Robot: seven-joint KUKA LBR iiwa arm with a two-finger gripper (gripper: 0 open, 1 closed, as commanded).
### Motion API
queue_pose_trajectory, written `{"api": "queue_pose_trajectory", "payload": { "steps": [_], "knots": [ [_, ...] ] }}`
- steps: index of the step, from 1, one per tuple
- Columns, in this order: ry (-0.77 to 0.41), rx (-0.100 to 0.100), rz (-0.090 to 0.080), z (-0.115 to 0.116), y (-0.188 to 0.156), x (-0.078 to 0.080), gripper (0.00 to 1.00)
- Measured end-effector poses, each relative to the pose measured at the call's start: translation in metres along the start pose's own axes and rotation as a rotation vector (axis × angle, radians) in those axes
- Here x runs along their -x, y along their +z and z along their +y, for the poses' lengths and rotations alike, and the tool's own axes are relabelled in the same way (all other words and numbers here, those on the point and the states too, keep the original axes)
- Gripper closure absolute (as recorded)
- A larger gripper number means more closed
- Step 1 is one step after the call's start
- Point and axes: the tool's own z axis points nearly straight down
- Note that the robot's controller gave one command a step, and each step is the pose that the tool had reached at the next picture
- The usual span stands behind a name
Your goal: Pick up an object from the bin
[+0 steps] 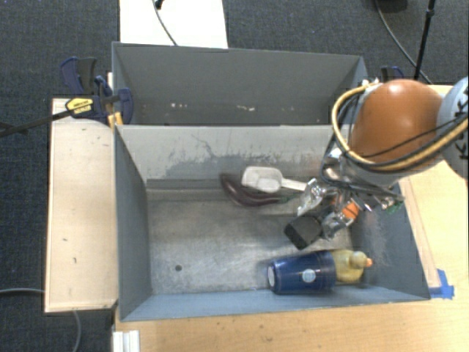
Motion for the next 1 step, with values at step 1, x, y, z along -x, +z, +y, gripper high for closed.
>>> {"api": "queue_pose_trajectory", "payload": {
  "steps": [1],
  "knots": [
    [-0.094,0.018,0.022,0.0057,-0.002,0.0054,1.0]
  ]
}}
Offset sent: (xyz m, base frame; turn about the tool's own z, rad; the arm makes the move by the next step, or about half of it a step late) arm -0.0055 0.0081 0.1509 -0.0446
